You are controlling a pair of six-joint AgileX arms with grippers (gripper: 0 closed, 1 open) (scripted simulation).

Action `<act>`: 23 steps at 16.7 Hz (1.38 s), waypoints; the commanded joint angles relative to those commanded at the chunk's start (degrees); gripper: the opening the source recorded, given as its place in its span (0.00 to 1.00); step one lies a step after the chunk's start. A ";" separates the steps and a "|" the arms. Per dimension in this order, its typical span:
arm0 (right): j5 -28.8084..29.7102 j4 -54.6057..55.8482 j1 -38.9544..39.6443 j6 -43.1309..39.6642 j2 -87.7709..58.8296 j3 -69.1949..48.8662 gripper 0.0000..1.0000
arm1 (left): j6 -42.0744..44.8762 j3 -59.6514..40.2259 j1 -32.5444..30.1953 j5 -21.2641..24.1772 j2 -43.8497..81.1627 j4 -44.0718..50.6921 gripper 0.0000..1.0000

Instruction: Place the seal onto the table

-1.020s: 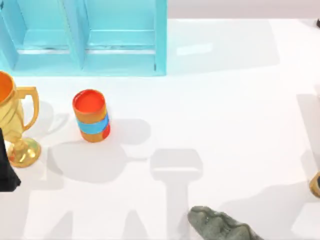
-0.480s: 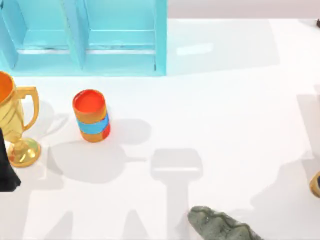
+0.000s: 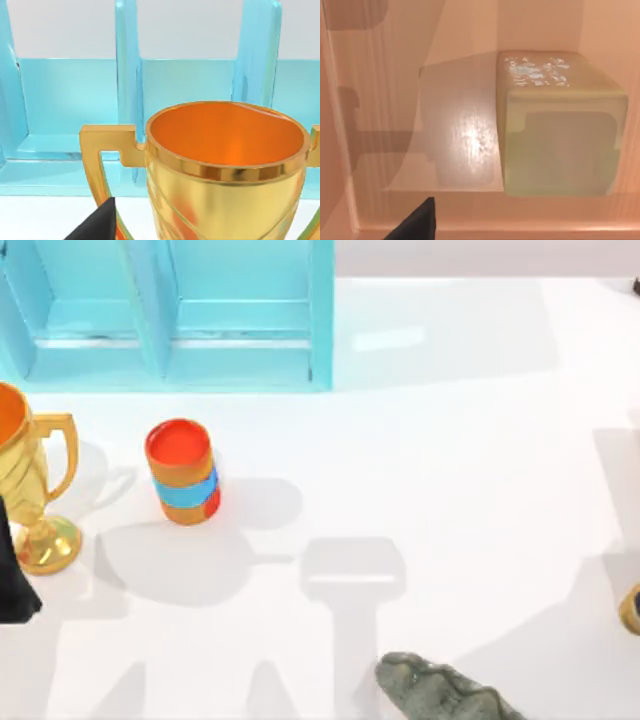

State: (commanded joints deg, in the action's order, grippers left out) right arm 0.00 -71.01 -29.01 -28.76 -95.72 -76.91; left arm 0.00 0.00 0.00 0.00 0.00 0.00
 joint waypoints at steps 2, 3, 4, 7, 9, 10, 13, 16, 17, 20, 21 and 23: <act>-0.01 2.04 -0.05 0.12 -0.62 1.83 1.00 | 0.00 0.00 0.00 0.00 0.00 0.00 1.00; -0.01 3.98 -0.05 0.16 -1.16 3.34 1.00 | 0.00 0.00 0.00 0.00 0.00 0.00 1.00; -0.01 6.49 -0.05 0.17 -1.82 5.10 1.00 | 0.00 0.00 0.00 0.00 0.00 0.00 1.00; 0.00 15.95 -0.03 0.22 -4.15 11.02 1.00 | 0.00 0.00 0.00 0.00 0.00 0.00 1.00; 0.00 20.31 -0.03 0.23 -5.46 14.42 1.00 | 0.00 0.00 0.00 0.00 0.00 0.00 1.00; 0.00 21.59 -0.04 0.23 -5.94 15.53 1.00 | 0.00 0.00 0.00 0.00 0.00 0.00 1.00; 0.00 22.37 -0.05 0.22 -6.27 16.20 1.00 | 0.00 0.00 0.00 0.00 0.00 0.00 1.00; 0.00 22.37 -0.05 0.22 -6.27 16.20 0.92 | 0.00 0.00 0.00 0.00 0.00 0.00 1.00; 0.00 22.37 -0.05 0.22 -6.27 16.20 0.85 | 0.00 0.00 0.00 0.00 0.00 0.00 1.00; 0.00 22.37 -0.05 0.22 -6.27 16.20 0.62 | 0.00 0.00 0.00 0.00 0.00 0.00 1.00; 0.00 22.37 -0.05 0.22 -6.27 16.20 0.55 | 0.00 0.00 0.00 0.00 0.00 0.00 1.00; 0.00 22.37 -0.05 0.22 -6.27 16.20 0.40 | 0.00 0.00 0.00 0.00 0.00 0.00 1.00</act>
State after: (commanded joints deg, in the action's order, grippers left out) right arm 0.00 -48.64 -29.06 -28.53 -102.00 -60.70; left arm 0.00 0.00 0.00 0.00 0.00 0.00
